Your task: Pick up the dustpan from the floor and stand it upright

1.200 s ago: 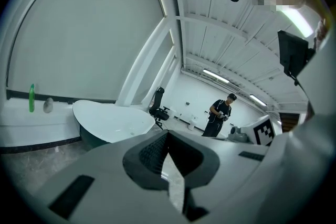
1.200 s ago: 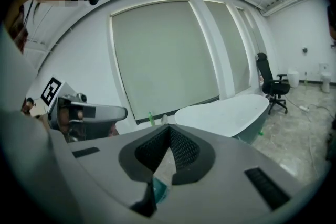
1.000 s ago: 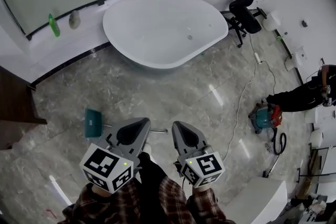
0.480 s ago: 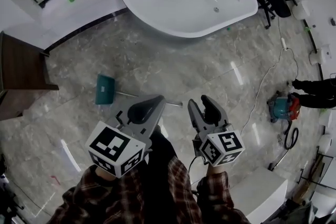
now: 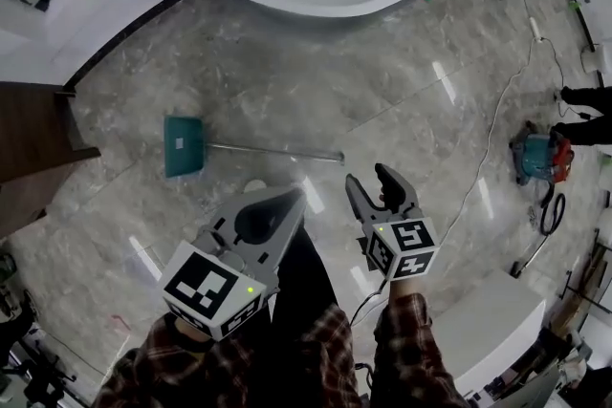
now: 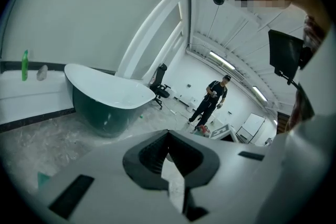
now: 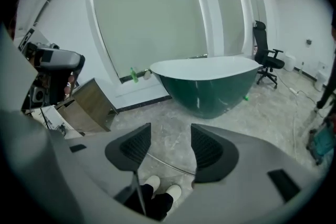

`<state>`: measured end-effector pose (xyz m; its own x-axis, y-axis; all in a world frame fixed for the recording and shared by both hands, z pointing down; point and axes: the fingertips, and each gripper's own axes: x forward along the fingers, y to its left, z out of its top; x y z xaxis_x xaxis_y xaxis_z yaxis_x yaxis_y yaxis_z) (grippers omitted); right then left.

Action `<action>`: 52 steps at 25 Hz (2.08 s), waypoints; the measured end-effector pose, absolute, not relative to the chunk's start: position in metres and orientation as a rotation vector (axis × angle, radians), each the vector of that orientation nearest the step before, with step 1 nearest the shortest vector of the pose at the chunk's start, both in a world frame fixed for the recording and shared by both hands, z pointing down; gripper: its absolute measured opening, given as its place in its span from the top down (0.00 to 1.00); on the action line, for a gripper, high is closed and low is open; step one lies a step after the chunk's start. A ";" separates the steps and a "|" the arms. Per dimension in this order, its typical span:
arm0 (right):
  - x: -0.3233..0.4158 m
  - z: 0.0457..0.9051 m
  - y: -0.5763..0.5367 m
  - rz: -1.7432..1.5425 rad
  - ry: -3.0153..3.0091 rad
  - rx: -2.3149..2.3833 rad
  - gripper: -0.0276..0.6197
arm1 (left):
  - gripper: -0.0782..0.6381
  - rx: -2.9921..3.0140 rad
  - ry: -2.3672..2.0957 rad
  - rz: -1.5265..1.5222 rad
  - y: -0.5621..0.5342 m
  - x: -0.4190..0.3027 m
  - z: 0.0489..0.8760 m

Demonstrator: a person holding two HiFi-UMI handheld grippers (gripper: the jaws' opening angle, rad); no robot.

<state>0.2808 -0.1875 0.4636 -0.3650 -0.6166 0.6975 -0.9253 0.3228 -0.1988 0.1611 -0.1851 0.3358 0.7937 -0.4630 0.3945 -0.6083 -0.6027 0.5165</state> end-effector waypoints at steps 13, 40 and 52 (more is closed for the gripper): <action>0.339 0.728 -0.164 1.141 -1.739 1.400 0.61 | 0.88 2.192 -0.753 0.353 -0.176 0.159 0.519; 0.439 1.149 -0.146 2.019 -1.054 1.827 0.61 | 0.88 2.291 -0.762 0.156 -0.280 0.177 0.801; 0.437 1.181 -0.138 2.248 -0.895 1.916 0.69 | 0.88 2.332 -0.721 0.173 -0.295 0.185 0.810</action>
<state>0.4372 -0.1384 1.1811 -0.2286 -0.3193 0.9197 -0.3999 -0.8305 -0.3877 0.1849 -0.2947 0.8101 0.8375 -0.4515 0.3078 -0.5420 -0.6145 0.5733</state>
